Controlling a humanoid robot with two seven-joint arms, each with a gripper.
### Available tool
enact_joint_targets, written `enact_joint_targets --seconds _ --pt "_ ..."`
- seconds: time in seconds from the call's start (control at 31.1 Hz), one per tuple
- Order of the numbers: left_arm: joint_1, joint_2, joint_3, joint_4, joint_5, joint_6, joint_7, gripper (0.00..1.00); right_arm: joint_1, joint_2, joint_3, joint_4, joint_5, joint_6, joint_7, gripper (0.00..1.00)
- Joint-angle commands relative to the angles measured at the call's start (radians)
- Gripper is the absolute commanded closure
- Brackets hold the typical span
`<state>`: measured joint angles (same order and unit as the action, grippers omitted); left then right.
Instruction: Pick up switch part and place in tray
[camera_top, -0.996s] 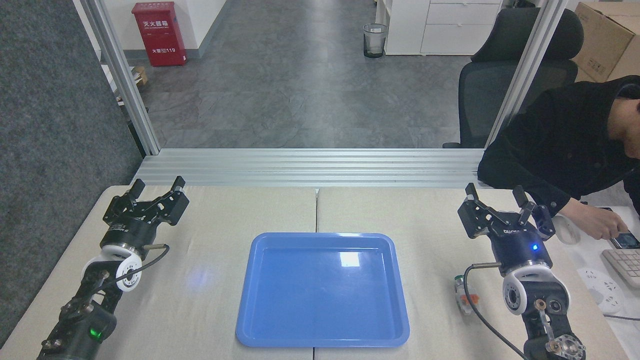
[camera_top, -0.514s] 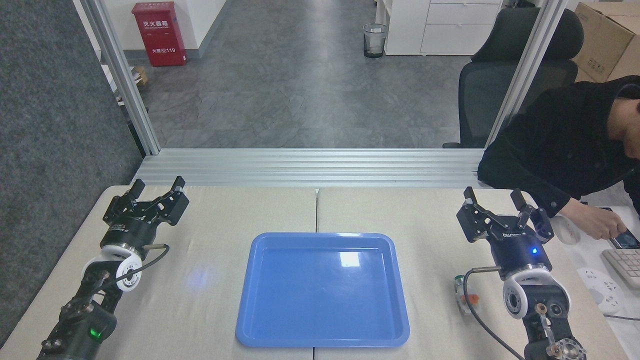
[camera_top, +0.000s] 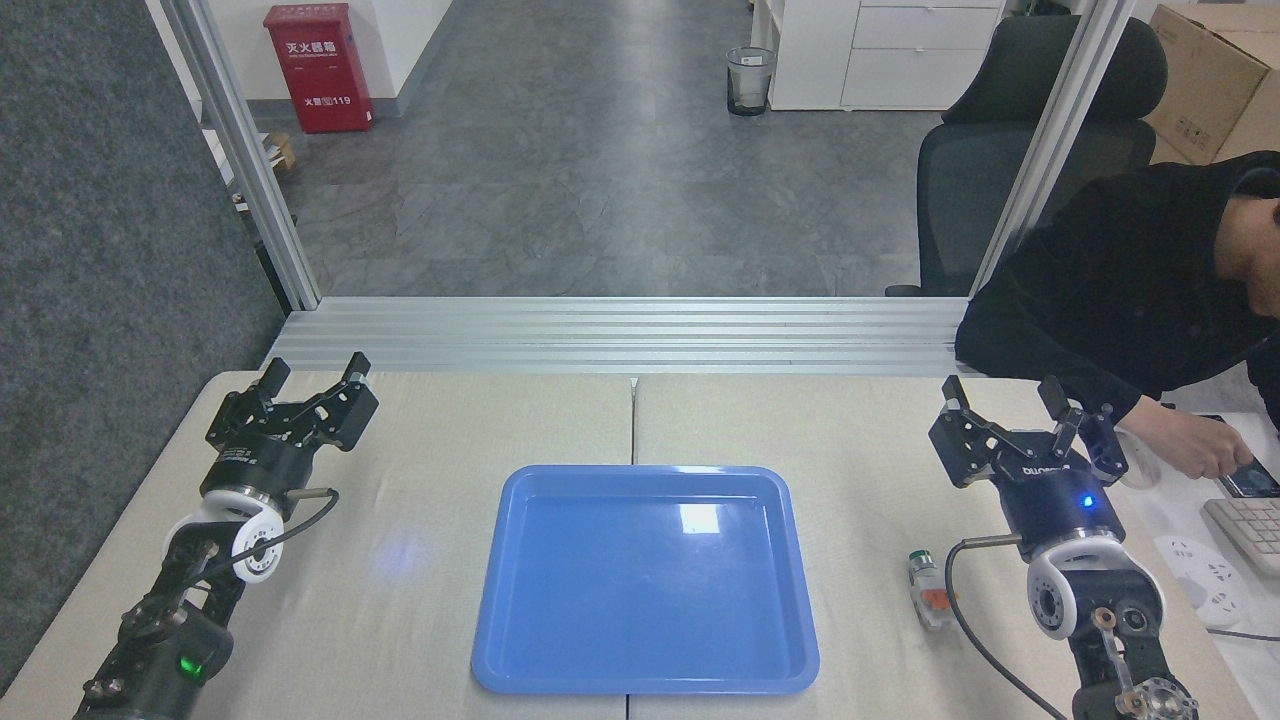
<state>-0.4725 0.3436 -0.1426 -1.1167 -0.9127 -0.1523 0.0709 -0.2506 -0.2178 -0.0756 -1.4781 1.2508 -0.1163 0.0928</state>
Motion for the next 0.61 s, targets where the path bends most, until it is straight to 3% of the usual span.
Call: enact_joint_targets --seconds 0.0,0.23,0.39,0.58 --pt "0.0 0.0 0.0 0.0 0.0 -0.001 0.0 0.0 0.022 -0.022 -0.003 -0.001 -0.005 -0.002 0.001 0.0" --pt "0.0 0.0 0.0 0.0 0.0 0.0 0.0 0.0 0.048 -0.017 -0.001 -0.001 -0.004 0.001 0.001 0.0" --pt "0.0 0.0 0.0 0.0 0.0 0.0 0.0 0.0 0.158 -0.006 -0.003 -0.001 -0.007 0.001 0.001 0.0" --pt "0.0 0.0 0.0 0.0 0.0 0.0 0.0 0.0 0.281 0.095 -0.004 0.024 -0.013 0.001 -0.001 0.0"
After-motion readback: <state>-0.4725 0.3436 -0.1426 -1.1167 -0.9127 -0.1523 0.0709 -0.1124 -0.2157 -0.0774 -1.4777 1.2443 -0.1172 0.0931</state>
